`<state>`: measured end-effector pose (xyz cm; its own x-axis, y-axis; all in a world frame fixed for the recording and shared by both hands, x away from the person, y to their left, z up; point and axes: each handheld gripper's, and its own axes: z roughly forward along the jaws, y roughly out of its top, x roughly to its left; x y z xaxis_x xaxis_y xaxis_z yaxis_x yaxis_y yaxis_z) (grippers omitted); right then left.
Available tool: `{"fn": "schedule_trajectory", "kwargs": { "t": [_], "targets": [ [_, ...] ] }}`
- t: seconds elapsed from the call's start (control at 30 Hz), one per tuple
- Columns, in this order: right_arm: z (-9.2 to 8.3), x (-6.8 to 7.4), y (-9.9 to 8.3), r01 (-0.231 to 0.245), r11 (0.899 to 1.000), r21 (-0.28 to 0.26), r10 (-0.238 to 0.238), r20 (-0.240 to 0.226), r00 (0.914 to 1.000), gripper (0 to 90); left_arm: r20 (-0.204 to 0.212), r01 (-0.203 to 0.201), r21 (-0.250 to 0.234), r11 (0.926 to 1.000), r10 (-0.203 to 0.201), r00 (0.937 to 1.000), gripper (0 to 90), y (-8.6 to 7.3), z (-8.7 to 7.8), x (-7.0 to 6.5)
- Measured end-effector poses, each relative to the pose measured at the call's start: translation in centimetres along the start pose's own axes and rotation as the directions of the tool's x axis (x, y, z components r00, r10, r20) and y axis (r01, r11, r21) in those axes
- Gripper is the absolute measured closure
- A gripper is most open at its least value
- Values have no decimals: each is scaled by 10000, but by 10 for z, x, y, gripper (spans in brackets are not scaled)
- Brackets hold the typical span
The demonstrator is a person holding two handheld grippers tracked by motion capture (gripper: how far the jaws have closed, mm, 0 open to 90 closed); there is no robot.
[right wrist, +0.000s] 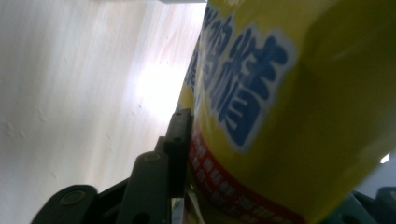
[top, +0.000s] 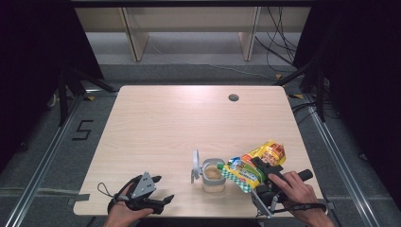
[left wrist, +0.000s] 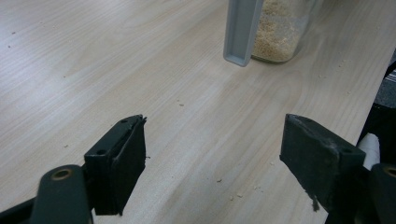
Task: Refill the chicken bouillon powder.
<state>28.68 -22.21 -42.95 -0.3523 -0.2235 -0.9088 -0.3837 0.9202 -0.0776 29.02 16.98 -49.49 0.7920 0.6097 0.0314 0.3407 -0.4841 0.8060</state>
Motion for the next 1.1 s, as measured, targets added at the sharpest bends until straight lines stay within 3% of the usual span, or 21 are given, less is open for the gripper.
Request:
{"fn": "schedule_trajectory", "kwargs": {
  "t": [0.07, 0.1, 0.13, 0.23, 0.27, 0.3, 0.43, 0.47, 0.5, 0.57, 0.67, 0.7, 0.73, 0.77, 0.8, 0.83, 0.9, 0.93, 0.97, 1.07, 1.1],
  "targets": [
    [2, 2, -4, -222, 9997, -107, 222, -28, 9997, 668, -16, 17, -10, 10000, -17, 10000, 217, 0, 0, 0],
    [1, 10, -6, -1155, 9932, 166, 1157, -130, 9932, 672, 11, -40, 94, 9999, 40, 10000, 217, 0, -1, 1],
    [5, 7, -8, -671, 9975, -203, 667, -197, 9976, 676, -42, -233, 86, 9997, 233, 9997, 217, 1, -1, 2],
    [7, 13, -13, -1595, 9866, -332, 1584, -328, 9868, 692, -88, 4, 61, 10000, -4, 10000, 217, 0, 1, 1],
    [7, 11, -14, -1421, 9889, -445, 1407, -322, 9895, 696, -110, -72, 119, 9999, 73, 9999, 217, 0, 0, 2],
    [7, 16, -15, -2197, 9747, -419, 2182, -366, 9752, 697, -62, 11, -5, 10000, -11, 10000, 217, 0, 1, 0],
    [6, 17, -20, -3069, 9493, -686, 3037, -532, 9513, 700, -90, -165, 157, 9997, 167, 9998, 217, 1, -1, 2],
    [7, 11, -21, -2350, 9664, -1038, 2327, -337, 9720, 701, -54, -104, 29, 9999, 104, 9999, 217, 1, 0, 1],
    [5, 18, -20, -3517, 9328, -782, 3473, -642, 9355, 702, -34, -13, 52, 10000, 13, 10000, 217, 0, 0, 1],
    [6, 16, -22, -3543, 9282, -1140, 3498, -582, 9350, 704, -2, 2, -5, 10000, -2, 10000, 217, 0, 0, 0],
    [7, 17, -26, -4542, 8795, -1421, 4464, -848, 8908, 712, -85, -159, 164, 9997, 160, 9998, 217, 1, -1, 2],
    [11, 16, -27, -4571, 8730, -1701, 4478, -918, 8894, 715, -107, -152, 141, 9998, 154, 9998, 217, 1, -1, 2],
    [11, 20, -27, -5234, 8367, -1610, 5114, -1116, 8520, 716, 45, -54, 91, 9999, 53, 10000, 217, 1, -1, 1],
    [14, 18, -29, -5378, 8243, -1770, 5229, -1263, 8430, 719, 64, 91, -6, 10000, -91, 9999, 217, 0, 0, -1],
    [17, 18, -31, -5713, 7987, -1888, 5558, -1321, 8208, 723, 54, 180, -83, 9998, -179, 9998, 217, 0, 1, -1],
    [19, 18, -32, -5858, 7873, -1921, 5697, -1367, 8104, 726, 5, 20, 39, 10000, -20, 10000, 217, 1, 0, 0],
    [22, 17, -36, -6456, 7375, -1983, 6300, -1424, 7634, 731, -17, -40, 59, 10000, 40, 10000, 217, 1, 0, 1],
    [23, 17, -37, -6638, 7182, -2088, 6485, -1451, 7472, 734, 7, -22, 56, 10000, 22, 10000, 217, 1, 0, 1],
    [25, 18, -38, -6949, 6861, -2154, 6791, -1529, 7179, 738, 66, 4, 86, 10000, -4, 10000, 217, 0, 0, 1],
    [30, 19, -42, -7405, 6304, -2327, 7230, -1712, 6693, 751, -18, -8, 16, 10000, 8, 10000, 217, 0, 0, 0],
    [30, 19, -45, -7654, 6007, -2309, 7474, -1777, 6402, 756, -24, -13, 13, 10000, 13, 10000, 217, 0, 0, 0]
  ]
}}
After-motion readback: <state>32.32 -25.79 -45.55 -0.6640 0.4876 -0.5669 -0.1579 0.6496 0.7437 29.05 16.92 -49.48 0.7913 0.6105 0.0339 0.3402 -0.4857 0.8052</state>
